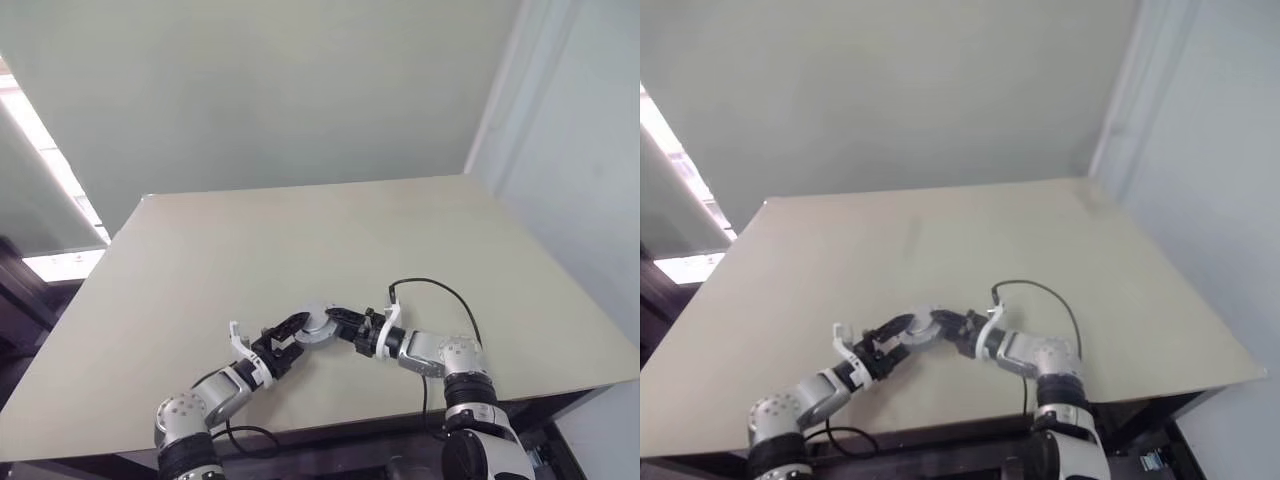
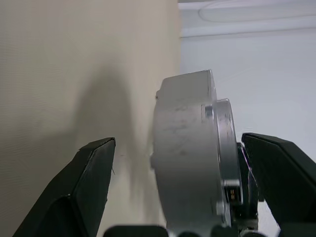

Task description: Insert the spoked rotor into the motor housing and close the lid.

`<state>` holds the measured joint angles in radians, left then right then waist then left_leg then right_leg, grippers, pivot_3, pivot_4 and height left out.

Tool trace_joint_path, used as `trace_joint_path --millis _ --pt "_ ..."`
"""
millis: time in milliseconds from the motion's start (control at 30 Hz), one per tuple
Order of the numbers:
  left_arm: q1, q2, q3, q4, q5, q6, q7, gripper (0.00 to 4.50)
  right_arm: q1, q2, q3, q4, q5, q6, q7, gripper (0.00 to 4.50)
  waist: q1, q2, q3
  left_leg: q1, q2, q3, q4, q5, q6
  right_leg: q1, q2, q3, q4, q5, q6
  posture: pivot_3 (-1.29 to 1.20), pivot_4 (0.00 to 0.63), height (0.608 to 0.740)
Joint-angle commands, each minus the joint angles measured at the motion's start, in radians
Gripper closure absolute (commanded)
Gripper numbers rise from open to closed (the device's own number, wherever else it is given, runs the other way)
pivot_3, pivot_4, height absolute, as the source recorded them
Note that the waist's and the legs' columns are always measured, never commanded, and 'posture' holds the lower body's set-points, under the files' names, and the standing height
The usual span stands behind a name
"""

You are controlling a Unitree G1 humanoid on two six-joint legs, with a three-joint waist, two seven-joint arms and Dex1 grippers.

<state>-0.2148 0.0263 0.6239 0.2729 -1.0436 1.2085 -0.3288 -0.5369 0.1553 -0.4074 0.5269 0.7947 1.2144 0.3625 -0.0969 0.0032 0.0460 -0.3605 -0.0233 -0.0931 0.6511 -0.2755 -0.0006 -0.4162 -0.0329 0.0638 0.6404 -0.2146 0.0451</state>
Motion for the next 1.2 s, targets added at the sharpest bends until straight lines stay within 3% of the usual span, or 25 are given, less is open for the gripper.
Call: trace_joint_path --millis 33,100,200,333,400,833,1067,1200 --pt "-0.026 -0.007 -0.023 -0.009 -0.04 -0.003 -0.014 0.0 -0.027 0.067 0.01 -0.056 0.059 0.001 0.013 2.36 0.0 0.0 0.0 0.0 0.0 0.0 0.0 0.0 0.0 0.0 0.0 0.0 0.0 0.0 0.0 0.0 0.0 0.74" --pt "-0.031 -0.007 -0.022 -0.009 -0.049 -0.003 -0.003 0.0 -0.026 0.064 0.014 -0.055 0.059 0.002 0.014 2.36 0.0 0.0 0.0 0.0 0.0 0.0 0.001 0.0 0.0 0.0 0.0 0.0 0.0 0.0 0.0 0.0 0.0 0.74" --pt "-0.037 -0.005 -0.022 -0.011 -0.064 0.002 0.013 0.58 -0.026 0.061 0.018 -0.055 0.058 0.002 0.014 2.36 0.0 0.0 0.0 0.0 0.0 0.0 0.001 0.0 0.0 0.0 0.0 0.0 0.0 0.0 0.0 0.0 0.0 0.74" --pt "-0.037 -0.002 -0.024 -0.011 -0.079 0.007 0.027 1.98 -0.023 0.061 0.022 -0.058 0.058 0.003 0.013 2.36 0.0 0.0 0.0 0.0 0.0 0.0 0.001 0.0 0.0 0.0 0.0 0.0 0.001 0.0 0.0 0.0 0.0 0.74" --pt "-0.033 0.0 -0.03 -0.01 -0.087 0.006 0.031 2.38 -0.021 0.06 0.024 -0.06 0.062 0.004 0.011 2.36 0.0 0.0 0.0 0.0 0.0 0.0 0.002 0.0 0.0 0.001 0.0 0.0 0.001 0.0 0.0 0.0 0.0 0.74" --pt "-0.019 -0.024 -0.045 0.0 -0.106 -0.045 0.034 2.4 -0.009 0.05 0.061 -0.09 0.061 -0.005 0.03 2.36 0.0 0.0 0.0 0.0 0.0 0.0 0.002 0.0 0.0 0.001 0.0 0.0 0.001 0.0 0.0 0.0 0.0 0.74" --pt "-0.026 -0.035 -0.04 0.007 -0.124 -0.08 0.044 2.47 -0.009 0.043 0.071 -0.091 0.065 -0.008 0.036 0.02 0.0 0.0 0.0 0.0 0.0 0.0 0.003 0.0 0.0 0.001 0.0 0.0 0.001 0.0 0.0 0.0 0.0 0.74" --pt "-0.031 -0.036 -0.041 0.015 -0.128 -0.098 0.046 2.47 -0.009 0.043 0.074 -0.094 0.068 -0.012 0.039 0.0 0.0 0.0 0.0 0.0 0.0 0.0 0.003 0.0 0.0 0.001 0.0 0.0 0.001 0.0 0.0 0.0 0.0 0.74"
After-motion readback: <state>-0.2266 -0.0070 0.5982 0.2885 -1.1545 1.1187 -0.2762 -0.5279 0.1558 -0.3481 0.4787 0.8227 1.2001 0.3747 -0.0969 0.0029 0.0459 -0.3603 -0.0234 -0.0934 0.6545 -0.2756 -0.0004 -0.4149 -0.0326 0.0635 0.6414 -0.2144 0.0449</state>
